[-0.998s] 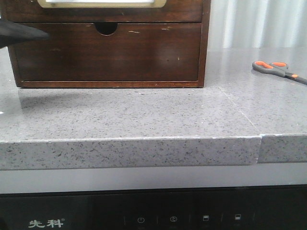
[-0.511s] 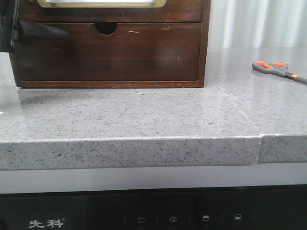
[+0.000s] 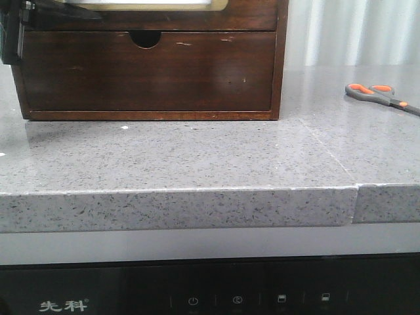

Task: Put scissors in drawer with both arms
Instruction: 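Pull the drawer open toward the robot with the left gripper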

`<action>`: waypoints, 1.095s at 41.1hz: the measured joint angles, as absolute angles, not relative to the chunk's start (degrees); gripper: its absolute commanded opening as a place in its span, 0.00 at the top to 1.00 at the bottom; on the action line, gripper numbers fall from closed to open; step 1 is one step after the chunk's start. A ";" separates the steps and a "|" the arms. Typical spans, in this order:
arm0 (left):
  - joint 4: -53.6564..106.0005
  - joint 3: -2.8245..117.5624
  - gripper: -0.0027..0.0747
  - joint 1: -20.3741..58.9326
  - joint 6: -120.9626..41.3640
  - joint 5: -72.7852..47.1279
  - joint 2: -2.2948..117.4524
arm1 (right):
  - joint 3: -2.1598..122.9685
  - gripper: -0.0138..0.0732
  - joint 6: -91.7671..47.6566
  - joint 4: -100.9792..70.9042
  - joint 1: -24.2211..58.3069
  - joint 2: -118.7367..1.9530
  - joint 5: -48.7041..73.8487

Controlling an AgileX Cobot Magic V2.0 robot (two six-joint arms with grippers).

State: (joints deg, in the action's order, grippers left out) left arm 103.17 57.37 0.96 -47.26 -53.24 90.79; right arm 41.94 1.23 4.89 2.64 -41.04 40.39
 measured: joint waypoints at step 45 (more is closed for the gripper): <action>105.41 28.02 0.78 0.63 -52.93 -59.21 65.66 | 41.94 0.22 1.23 5.13 2.64 -41.04 41.90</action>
